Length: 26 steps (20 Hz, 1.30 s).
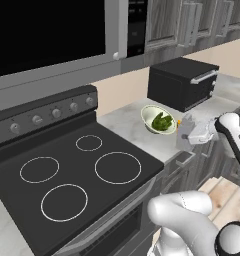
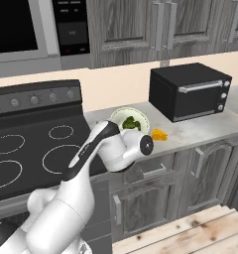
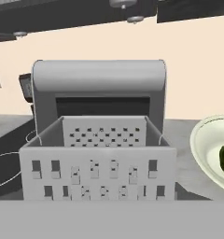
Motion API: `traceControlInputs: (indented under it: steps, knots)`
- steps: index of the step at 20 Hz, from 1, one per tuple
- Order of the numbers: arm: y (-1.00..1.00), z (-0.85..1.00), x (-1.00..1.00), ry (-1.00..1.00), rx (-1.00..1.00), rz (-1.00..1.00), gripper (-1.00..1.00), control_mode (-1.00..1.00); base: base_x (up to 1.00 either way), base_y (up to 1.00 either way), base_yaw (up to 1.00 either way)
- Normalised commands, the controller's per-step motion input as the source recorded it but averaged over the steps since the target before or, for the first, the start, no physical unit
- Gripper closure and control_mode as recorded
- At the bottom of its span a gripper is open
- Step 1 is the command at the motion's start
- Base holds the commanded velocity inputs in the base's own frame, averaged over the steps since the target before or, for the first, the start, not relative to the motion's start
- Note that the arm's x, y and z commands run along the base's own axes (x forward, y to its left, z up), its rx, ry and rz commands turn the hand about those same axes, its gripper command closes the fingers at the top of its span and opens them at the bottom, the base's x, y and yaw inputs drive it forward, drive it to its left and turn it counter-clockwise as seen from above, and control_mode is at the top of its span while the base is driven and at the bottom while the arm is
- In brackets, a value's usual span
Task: Pick the cheese from the fridge and the cheese grater from the cabinet and place them next to the salad bowl.
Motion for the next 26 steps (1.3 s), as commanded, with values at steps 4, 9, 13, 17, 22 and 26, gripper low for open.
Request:
traceControlInputs:
  steps: [4,9,13,17,22,26]
  knots:
    - [0.00,-0.23,0.27,-0.03,0.02,0.00,1.00,-1.00,0.00,0.00,0.00]
    - [0.00,-0.26,0.25,0.00,0.00,0.00,1.00,-1.00,0.00,0.00,0.00]
    - [0.00,-0.56,0.18,0.00,0.00,0.00,1.00,-1.00,0.00,0.00,0.00]
    - [0.00,-0.50,0.18,0.00,0.00,0.00,1.00,-1.00,0.00,0.00,0.00]
    - [0.00,-0.28,0.21,0.00,0.00,0.00,1.00,-1.00,0.00,0.00,0.00]
    - [0.00,-0.26,0.23,0.00,0.00,0.00,1.00,-1.00,0.00,0.00,0.00]
